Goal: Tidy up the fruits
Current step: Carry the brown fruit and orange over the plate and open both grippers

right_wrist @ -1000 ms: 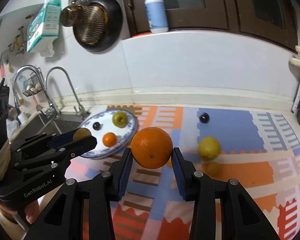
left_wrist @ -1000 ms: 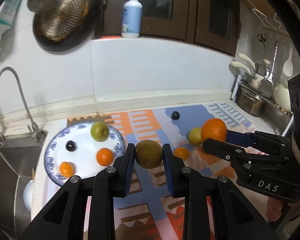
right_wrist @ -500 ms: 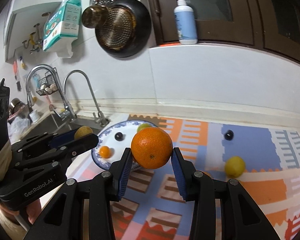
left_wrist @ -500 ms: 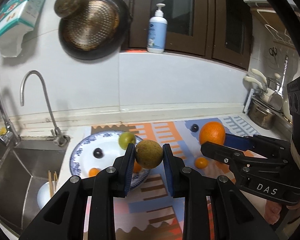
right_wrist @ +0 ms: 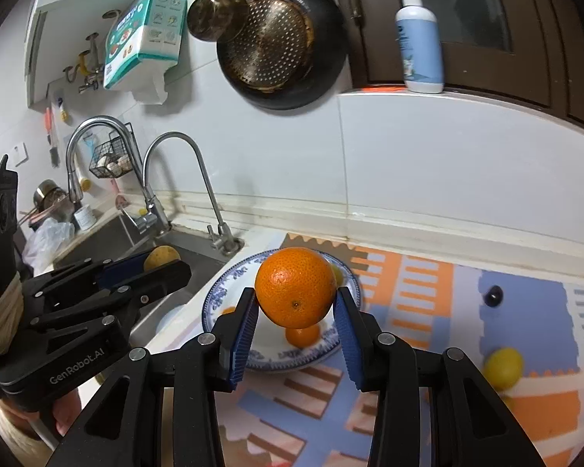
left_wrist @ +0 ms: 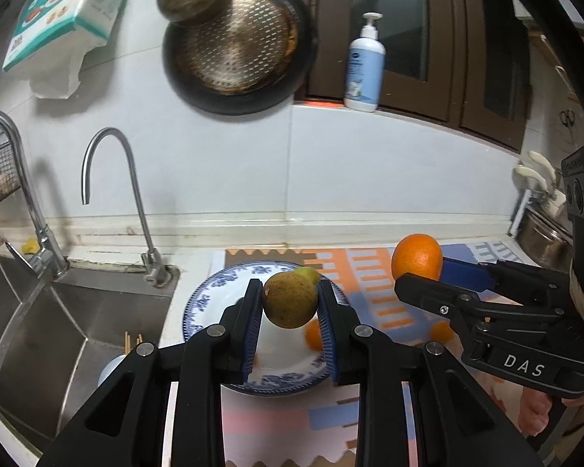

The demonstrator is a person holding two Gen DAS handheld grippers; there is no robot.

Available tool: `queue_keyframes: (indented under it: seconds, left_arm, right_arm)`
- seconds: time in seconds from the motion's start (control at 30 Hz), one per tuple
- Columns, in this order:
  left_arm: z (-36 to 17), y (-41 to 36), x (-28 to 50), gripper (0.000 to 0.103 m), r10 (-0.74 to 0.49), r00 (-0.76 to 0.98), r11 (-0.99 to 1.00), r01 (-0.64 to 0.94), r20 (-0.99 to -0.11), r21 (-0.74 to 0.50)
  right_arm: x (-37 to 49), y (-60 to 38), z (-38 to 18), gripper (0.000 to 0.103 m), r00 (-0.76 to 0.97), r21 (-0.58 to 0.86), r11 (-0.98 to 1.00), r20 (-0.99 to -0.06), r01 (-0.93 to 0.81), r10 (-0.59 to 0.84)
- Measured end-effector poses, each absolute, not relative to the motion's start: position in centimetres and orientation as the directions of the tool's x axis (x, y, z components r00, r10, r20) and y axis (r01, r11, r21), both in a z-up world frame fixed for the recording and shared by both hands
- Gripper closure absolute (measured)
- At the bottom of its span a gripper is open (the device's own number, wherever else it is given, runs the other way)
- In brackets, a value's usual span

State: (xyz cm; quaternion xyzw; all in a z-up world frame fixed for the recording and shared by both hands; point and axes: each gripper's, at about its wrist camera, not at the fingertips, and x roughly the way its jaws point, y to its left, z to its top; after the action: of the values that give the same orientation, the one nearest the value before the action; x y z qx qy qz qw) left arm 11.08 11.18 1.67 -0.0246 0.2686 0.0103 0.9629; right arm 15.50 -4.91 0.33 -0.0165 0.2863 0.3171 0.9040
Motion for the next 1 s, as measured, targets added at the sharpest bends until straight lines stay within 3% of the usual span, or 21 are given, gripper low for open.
queue_keyframes:
  seconds: [0.47,1.0]
  left_arm:
    - [-1.7,15.9,15.5,0.075,0.076,0.798,0.992,-0.119,-0.598,-0.032]
    - [-7.6,18.4,21.2,0.075,0.028,0.663,0.994,-0.095,-0.748,-0.047]
  right_arm:
    - [20.5,0.5,-2.4,0.062,0.560,0.130,0.757,-0.595,-0.641,0.577]
    - [25.2,4.2,-8.0,0.062,0.448,0.153,0.750,-0.720,-0.643,0.531]
